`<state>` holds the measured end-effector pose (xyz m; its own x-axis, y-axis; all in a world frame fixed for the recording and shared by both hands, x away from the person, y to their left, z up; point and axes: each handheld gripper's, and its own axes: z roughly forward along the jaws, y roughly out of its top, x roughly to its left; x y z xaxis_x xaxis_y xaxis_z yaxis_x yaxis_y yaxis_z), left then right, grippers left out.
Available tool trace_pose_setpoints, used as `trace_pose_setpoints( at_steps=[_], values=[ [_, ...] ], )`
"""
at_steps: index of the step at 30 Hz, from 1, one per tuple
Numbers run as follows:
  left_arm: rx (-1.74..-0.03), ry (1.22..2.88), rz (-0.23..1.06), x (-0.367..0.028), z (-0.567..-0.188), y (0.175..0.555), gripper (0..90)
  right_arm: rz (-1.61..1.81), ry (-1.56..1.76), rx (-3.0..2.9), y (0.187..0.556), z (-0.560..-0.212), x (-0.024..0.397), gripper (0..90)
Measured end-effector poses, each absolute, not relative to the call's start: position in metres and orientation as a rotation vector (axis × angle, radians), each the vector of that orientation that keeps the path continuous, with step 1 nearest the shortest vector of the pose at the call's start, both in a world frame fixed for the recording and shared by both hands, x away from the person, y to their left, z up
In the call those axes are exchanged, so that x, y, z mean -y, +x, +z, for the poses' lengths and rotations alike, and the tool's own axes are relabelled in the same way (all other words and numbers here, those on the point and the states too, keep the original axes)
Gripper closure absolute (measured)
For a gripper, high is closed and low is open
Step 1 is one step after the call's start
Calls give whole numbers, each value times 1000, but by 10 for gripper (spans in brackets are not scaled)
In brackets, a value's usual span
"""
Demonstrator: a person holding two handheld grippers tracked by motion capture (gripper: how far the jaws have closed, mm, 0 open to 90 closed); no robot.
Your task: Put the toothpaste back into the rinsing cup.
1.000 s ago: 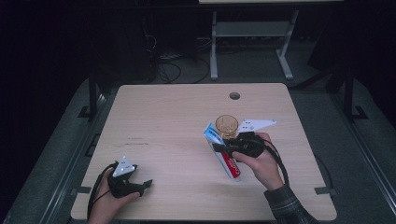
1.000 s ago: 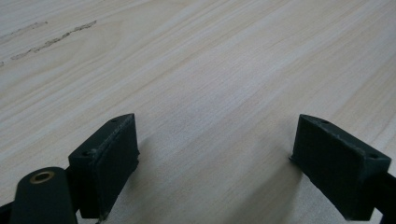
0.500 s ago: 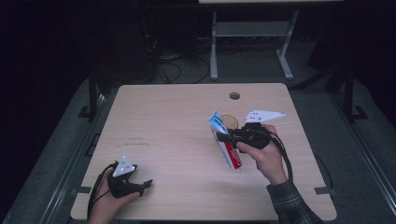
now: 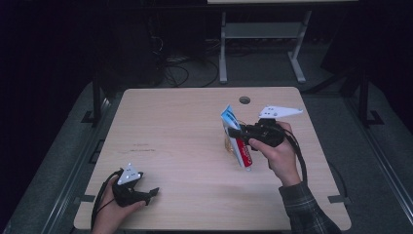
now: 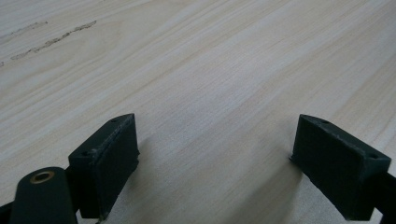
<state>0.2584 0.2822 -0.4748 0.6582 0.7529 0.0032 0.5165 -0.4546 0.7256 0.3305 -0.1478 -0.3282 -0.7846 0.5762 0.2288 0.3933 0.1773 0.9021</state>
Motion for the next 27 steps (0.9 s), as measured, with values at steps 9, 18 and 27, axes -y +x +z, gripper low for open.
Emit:
trace_pose_setpoints(
  at_steps=[9, 18, 27],
  values=[
    [-978, 2158, 424, -282, -475, 258, 134, 1655, 962, -2246, 341, -318, 151, 731],
    [-977, 2159, 423, -282, -475, 258, 134, 1647, 989, -2208, 357, -310, 154, 731],
    [-977, 2159, 422, -282, -475, 258, 134, 1631, 1006, -2186, 373, -308, 155, 731]
  ],
)
